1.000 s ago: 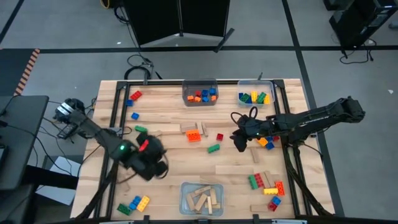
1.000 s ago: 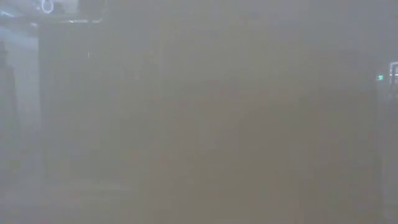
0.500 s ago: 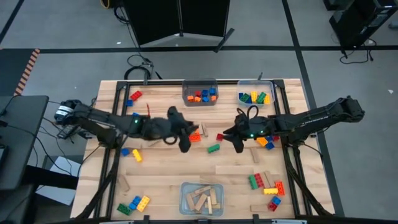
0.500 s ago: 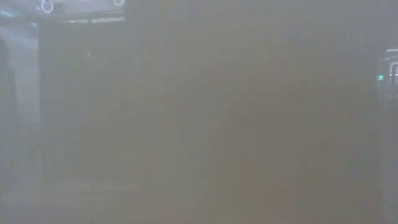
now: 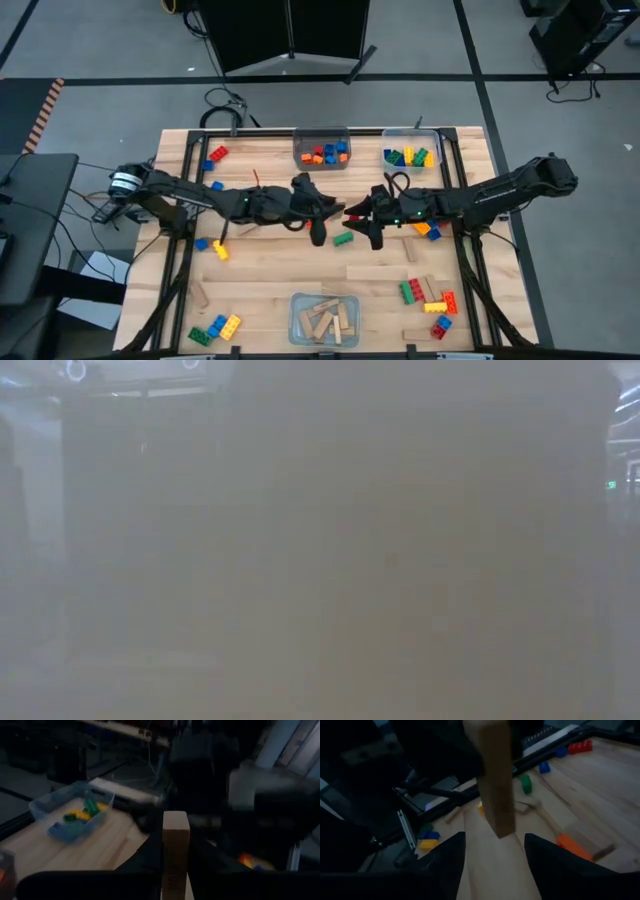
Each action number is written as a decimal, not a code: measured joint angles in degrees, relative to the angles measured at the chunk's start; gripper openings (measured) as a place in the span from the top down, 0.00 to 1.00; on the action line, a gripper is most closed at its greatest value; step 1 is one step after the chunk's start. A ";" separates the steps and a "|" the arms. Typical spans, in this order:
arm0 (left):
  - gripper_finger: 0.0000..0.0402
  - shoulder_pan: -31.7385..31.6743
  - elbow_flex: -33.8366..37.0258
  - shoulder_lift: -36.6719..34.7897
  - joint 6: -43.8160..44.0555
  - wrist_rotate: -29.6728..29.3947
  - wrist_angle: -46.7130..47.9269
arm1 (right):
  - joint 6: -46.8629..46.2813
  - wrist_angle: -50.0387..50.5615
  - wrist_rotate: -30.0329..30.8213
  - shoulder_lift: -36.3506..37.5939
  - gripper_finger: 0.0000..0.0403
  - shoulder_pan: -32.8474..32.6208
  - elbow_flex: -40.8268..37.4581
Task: Sort blocks by size
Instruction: Put the brown block into the gray bin
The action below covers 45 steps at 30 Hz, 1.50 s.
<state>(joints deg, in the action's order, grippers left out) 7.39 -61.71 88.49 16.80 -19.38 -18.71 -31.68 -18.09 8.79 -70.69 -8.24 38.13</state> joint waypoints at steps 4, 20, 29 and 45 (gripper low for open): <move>0.83 -0.30 0.00 0.87 0.22 0.02 -2.52 | -0.02 -3.37 -1.01 -2.22 0.45 -0.05 0.00; 0.81 -0.63 -0.09 2.09 5.87 1.00 -3.82 | 4.87 -10.83 0.31 -5.16 0.71 0.18 -0.02; 0.76 -0.94 -0.07 2.07 8.34 1.72 -3.76 | 5.68 -11.02 -0.70 -5.10 0.81 0.17 -0.02; 0.53 -3.31 0.09 -0.95 2.00 3.28 -1.67 | -1.84 -10.18 2.51 -5.10 0.82 -1.18 0.00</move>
<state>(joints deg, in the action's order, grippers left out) 4.08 -61.63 87.54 18.80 -16.10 -20.38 -33.52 -28.27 11.30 -75.79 -9.42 38.13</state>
